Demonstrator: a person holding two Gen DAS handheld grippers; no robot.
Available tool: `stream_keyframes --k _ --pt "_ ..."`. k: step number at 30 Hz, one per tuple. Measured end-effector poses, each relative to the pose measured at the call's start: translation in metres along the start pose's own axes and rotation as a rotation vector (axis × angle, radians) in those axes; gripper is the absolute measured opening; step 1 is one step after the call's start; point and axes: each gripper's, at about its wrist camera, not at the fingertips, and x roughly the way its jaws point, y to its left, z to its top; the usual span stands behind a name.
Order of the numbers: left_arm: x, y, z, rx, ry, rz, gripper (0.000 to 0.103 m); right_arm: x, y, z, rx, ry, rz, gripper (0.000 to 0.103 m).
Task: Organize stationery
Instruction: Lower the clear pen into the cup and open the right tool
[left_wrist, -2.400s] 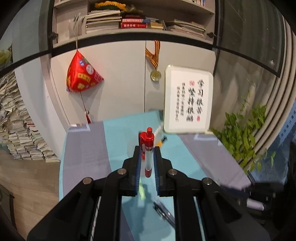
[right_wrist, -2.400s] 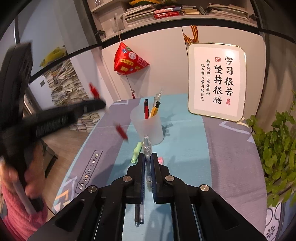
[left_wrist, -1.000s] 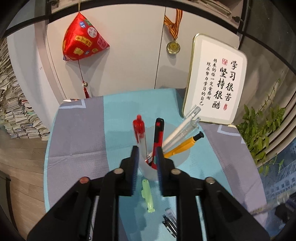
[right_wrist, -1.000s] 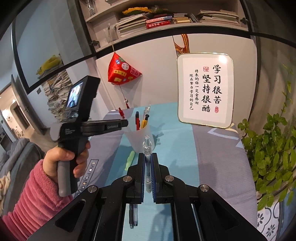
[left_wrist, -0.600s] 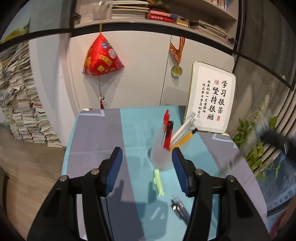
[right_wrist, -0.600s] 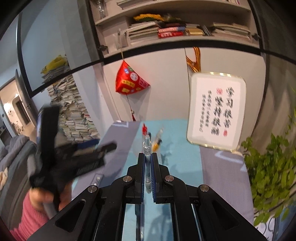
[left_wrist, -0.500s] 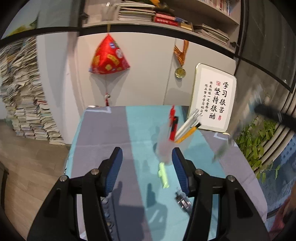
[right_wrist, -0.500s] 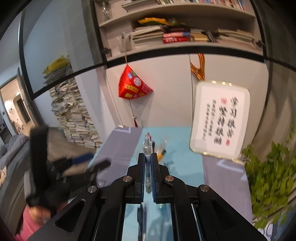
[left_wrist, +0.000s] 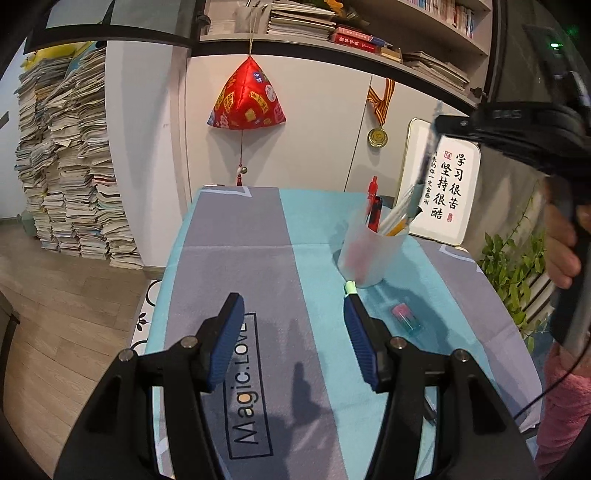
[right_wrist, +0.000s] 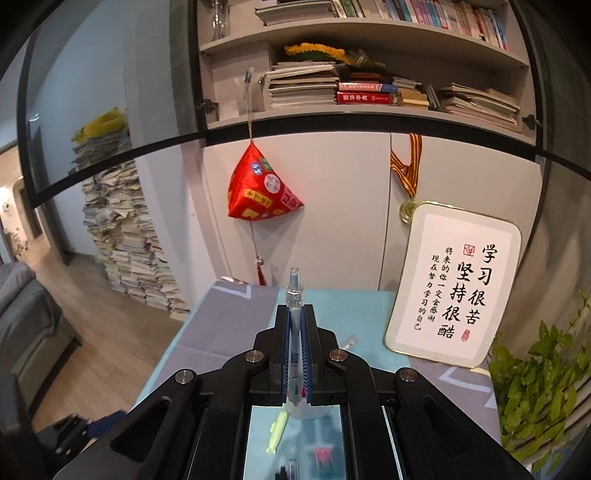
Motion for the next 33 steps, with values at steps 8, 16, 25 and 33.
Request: stream_keyframes --k 8,16,25,33 --pt "0.001 0.0 -0.004 0.014 0.003 -0.003 0.055 0.032 -0.002 -0.008 0.003 0.028 -0.043 0.006" --pt "0.009 -0.003 -0.004 0.016 0.023 -0.013 0.055 0.048 -0.008 -0.03 0.005 0.076 -0.051 0.006" --pt "0.012 -0.012 -0.008 0.036 0.043 -0.021 0.055 0.053 -0.01 -0.057 0.002 0.123 -0.037 0.006" --pt "0.012 -0.024 -0.013 0.059 0.062 -0.031 0.055 0.061 -0.014 -0.069 0.002 0.161 -0.027 0.007"
